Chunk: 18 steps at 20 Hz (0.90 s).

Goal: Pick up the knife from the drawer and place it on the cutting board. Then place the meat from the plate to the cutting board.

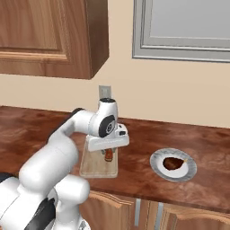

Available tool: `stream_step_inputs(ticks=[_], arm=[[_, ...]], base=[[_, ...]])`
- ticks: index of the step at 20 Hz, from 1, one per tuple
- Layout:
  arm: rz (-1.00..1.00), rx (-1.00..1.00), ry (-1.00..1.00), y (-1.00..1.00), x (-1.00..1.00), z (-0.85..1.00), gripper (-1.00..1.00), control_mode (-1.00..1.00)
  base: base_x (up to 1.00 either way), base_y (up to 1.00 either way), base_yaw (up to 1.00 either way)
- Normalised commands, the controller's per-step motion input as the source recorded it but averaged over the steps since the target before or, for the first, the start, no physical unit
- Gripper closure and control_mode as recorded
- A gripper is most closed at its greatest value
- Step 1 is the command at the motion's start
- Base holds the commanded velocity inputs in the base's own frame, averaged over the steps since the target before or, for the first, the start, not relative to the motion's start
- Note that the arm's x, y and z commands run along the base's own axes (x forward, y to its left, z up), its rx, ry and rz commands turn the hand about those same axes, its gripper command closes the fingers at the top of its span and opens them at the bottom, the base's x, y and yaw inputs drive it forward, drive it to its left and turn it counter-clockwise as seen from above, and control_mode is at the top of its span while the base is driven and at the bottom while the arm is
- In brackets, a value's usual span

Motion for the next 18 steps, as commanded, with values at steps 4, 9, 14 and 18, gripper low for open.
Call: stream_step_inputs(ticks=[4, 9, 14, 18], arm=[[0.00, 0.01, -0.02, 0.01, -0.03, -0.35, 1.00, -1.00], [-0.05, 0.07, -0.04, 0.08, 0.00, -0.47, 1.00, -1.00], [-0.05, 0.09, -0.03, 0.07, 0.06, -0.40, 1.00, -1.00], [-0.06, 0.04, -0.03, 0.02, 0.24, -0.29, 1.00, -1.00]], base=[[0.00, 0.00, 0.00], [0.00, 0.00, 0.00], [0.00, 0.00, 0.00], [0.00, 0.00, 0.00]])
